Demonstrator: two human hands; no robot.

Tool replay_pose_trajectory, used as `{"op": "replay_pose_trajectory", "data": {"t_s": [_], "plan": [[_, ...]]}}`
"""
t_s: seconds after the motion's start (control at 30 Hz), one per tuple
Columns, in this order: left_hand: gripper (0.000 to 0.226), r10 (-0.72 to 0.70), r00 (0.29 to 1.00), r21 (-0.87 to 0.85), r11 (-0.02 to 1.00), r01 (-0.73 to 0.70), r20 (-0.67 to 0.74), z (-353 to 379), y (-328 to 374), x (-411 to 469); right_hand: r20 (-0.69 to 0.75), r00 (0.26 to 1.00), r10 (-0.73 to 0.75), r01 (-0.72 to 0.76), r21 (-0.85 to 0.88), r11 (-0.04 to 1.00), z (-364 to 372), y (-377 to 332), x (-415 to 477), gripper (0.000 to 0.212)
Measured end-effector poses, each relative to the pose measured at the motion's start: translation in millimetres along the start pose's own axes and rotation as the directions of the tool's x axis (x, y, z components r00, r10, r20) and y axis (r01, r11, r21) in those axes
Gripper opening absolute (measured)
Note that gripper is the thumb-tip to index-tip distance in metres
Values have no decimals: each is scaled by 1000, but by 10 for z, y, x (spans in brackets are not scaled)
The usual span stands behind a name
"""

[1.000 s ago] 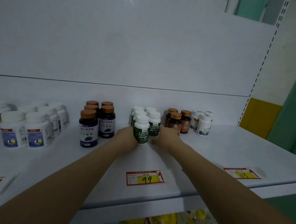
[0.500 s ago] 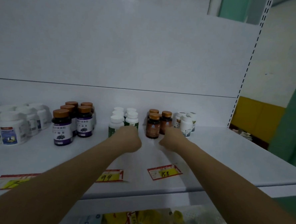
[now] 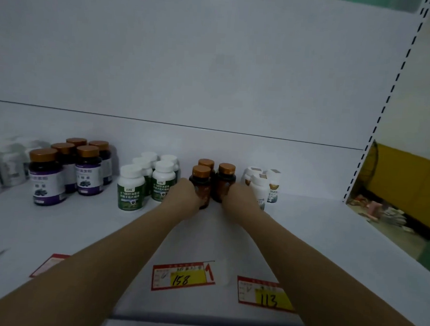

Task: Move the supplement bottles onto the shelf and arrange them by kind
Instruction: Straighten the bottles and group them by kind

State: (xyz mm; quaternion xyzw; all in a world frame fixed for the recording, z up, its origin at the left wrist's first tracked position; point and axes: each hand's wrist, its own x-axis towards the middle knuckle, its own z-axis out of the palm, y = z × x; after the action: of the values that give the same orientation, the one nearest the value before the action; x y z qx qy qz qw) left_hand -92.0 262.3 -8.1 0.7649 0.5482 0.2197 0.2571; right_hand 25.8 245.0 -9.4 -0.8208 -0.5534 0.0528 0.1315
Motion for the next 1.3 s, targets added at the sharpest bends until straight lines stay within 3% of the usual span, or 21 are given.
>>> {"op": "replay_pose_trajectory", "data": {"t_s": [0.1,0.33,0.63,0.8,0.97,1.17,1.3], "plan": [[38,-26,1000,73,997,27,-17,50,-18,123,-36,999,4,-4,-23,1000,47,11,75,31],[41,29,998,39,999,-27,-60,101,-114,218,-103,994,28,-32,-31,999,109,30,187,28],[47,47,998,-13,999,-47,-45,108,-129,249,-268,963,4,50,191,980,142,90,110,27],[49,84,996,-25,996,-85,-31,109,-100,251,-260,965,27,31,217,976,152,84,93,25],[38,113,994,-31,993,-113,0,70,-91,250,-213,976,46,-27,91,996,127,32,91,26],[34,140,990,-31,990,-139,30,87,-130,273,-184,983,-5,2,-16,1000,95,61,-72,26],[42,126,992,-100,987,-123,18,108,-166,278,-304,950,76,-59,64,996,-79,300,-164,21]]}}
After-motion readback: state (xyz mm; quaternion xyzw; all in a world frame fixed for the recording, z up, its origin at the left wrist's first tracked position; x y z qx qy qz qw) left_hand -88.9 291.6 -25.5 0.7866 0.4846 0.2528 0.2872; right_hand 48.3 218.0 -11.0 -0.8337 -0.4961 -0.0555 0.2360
